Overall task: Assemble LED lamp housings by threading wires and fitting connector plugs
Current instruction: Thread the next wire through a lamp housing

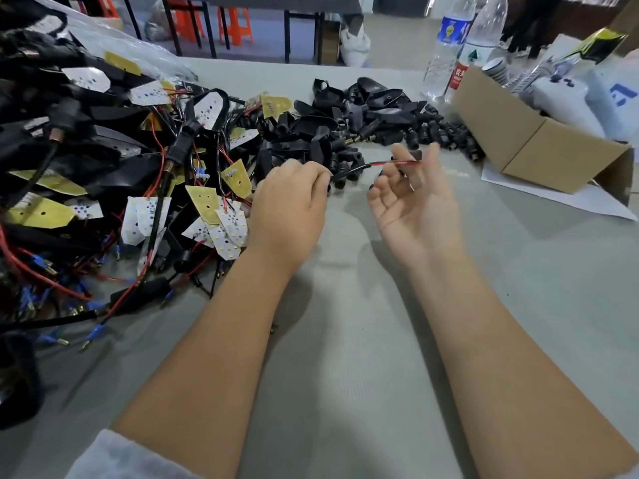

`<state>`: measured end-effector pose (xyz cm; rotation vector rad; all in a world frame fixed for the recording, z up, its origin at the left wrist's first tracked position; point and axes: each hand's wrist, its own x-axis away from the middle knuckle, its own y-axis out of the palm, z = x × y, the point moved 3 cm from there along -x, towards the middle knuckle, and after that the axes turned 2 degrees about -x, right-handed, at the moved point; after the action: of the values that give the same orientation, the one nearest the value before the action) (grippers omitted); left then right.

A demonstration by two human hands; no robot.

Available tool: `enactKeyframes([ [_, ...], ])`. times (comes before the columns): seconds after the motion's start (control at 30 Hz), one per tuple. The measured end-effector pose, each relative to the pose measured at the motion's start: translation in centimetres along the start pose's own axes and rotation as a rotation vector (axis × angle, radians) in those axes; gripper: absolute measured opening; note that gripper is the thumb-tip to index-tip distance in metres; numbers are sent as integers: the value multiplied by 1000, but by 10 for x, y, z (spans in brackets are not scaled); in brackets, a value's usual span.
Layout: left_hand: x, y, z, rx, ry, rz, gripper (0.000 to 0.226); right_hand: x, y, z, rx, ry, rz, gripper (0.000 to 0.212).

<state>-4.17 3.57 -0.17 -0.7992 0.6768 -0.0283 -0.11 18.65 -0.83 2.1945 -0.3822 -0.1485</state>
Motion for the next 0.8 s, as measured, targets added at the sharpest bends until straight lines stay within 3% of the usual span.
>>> enactKeyframes([
  [0.2, 5, 4, 9, 82, 53, -62, 22, 1, 0, 3, 366, -120, 87, 33],
  [0.37, 6, 4, 15, 101, 95, -47, 21, 0, -2, 1, 410, -92, 96, 33],
  [0.8, 8, 3, 21, 91, 161, -192, 26, 1, 5, 14, 668, -127, 13, 32],
])
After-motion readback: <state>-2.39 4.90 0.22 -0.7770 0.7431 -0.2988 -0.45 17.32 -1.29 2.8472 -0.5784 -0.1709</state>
